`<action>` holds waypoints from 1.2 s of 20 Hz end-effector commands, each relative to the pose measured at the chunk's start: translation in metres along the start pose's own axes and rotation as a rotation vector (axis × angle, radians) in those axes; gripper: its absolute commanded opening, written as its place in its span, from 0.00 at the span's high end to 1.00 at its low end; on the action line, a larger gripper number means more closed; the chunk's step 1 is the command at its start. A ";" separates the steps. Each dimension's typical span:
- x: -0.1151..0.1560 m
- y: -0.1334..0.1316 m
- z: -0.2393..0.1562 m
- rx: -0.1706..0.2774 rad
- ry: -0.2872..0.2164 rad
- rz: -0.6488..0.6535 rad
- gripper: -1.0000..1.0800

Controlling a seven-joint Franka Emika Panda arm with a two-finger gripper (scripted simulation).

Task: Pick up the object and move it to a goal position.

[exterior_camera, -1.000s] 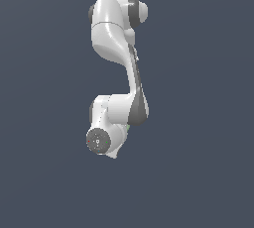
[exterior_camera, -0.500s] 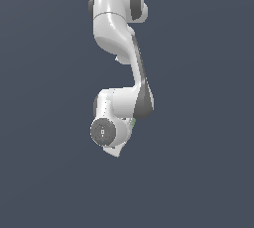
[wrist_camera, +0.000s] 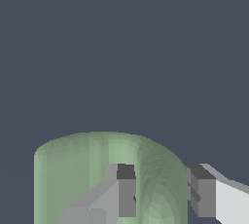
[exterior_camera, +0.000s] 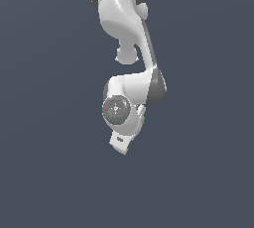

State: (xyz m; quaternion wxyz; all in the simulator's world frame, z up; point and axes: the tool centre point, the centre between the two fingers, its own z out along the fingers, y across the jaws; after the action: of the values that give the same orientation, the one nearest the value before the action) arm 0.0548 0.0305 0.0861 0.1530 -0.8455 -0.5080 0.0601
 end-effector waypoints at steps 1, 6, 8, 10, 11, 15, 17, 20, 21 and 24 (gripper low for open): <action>0.011 -0.004 -0.009 -0.049 0.020 0.013 1.00; 0.032 -0.013 -0.026 -0.149 0.060 0.039 1.00; 0.040 -0.017 -0.034 -0.189 0.077 0.049 1.00; 0.049 -0.021 -0.041 -0.230 0.094 0.060 1.00; 0.053 -0.023 -0.045 -0.251 0.102 0.065 1.00; 0.071 -0.032 -0.060 -0.336 0.137 0.087 1.00; 0.080 -0.037 -0.067 -0.380 0.155 0.098 1.00; 0.094 -0.045 -0.078 -0.445 0.181 0.115 1.00; 0.098 -0.048 -0.082 -0.465 0.189 0.120 1.00; 0.109 -0.055 -0.091 -0.521 0.211 0.134 1.00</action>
State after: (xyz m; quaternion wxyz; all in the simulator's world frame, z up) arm 0.0830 0.1267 0.1893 -0.0123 -0.8891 -0.4361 -0.1386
